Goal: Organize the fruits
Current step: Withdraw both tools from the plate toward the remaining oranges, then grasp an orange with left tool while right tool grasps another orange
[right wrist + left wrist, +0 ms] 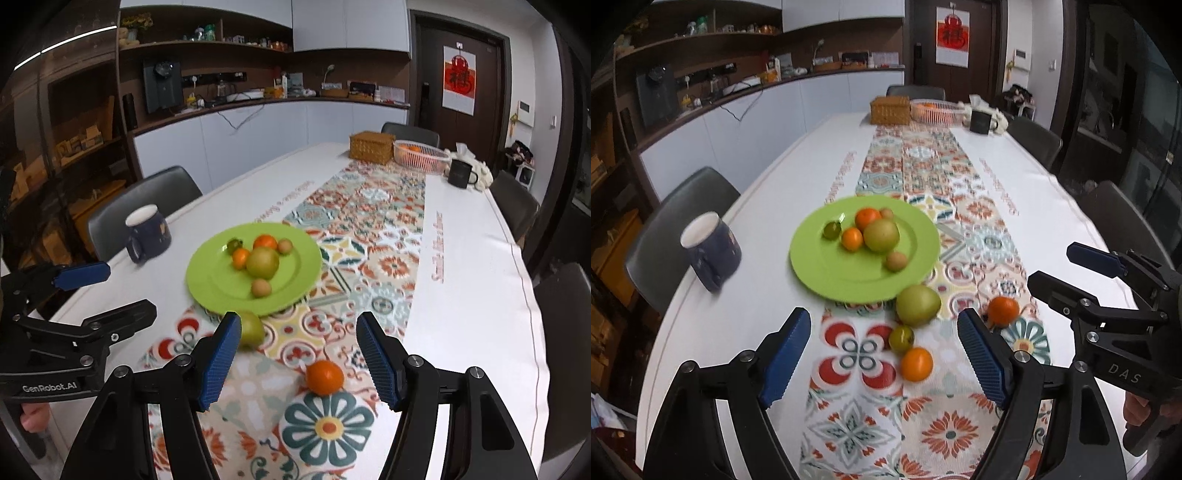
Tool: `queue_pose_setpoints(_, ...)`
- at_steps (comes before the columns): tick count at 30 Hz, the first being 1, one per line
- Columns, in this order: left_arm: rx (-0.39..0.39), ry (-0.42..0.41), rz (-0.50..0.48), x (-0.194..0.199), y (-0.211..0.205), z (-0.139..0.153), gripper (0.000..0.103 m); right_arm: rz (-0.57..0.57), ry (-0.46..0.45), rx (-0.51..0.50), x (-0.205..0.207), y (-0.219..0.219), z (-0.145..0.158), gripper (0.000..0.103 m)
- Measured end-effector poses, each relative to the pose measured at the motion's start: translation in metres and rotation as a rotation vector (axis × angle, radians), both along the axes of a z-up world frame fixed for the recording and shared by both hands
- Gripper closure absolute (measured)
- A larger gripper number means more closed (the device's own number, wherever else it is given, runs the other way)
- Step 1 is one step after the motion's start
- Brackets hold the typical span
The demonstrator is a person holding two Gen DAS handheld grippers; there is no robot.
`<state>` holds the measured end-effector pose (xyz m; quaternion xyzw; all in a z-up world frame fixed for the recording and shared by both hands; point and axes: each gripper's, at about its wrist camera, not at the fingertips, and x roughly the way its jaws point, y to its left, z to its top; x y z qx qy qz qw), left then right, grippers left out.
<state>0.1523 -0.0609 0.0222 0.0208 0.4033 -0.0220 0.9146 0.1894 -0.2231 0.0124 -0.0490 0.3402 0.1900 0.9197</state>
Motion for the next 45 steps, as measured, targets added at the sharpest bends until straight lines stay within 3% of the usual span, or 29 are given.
queue_pose_setpoints(8, -0.024, 0.131, 0.011, 0.007, -0.011, -0.045, 0.021, -0.003, 0.097, -0.031, 0.008, -0.011, -0.041, 0.038)
queue_pose_setpoints(16, -0.026, 0.195, 0.027, 0.015, -0.011, -0.08, 0.022, -0.015, 0.169, -0.057, 0.02, -0.015, -0.073, 0.038)
queue_pose_setpoints(30, -0.055, 0.234, 0.002, 0.028, -0.015, -0.106, 0.05, -0.028, 0.235, -0.067, 0.043, -0.01, -0.105, 0.039)
queue_pose_setpoints(38, -0.084, 0.229, -0.026, 0.03, -0.015, -0.109, 0.07, -0.014, 0.24, -0.084, 0.045, -0.001, -0.112, 0.062)
queue_pose_setpoints(45, -0.087, 0.219, -0.032, 0.03, -0.014, -0.11, 0.07, -0.011, 0.225, -0.084, 0.036, 0.005, -0.109, 0.062)
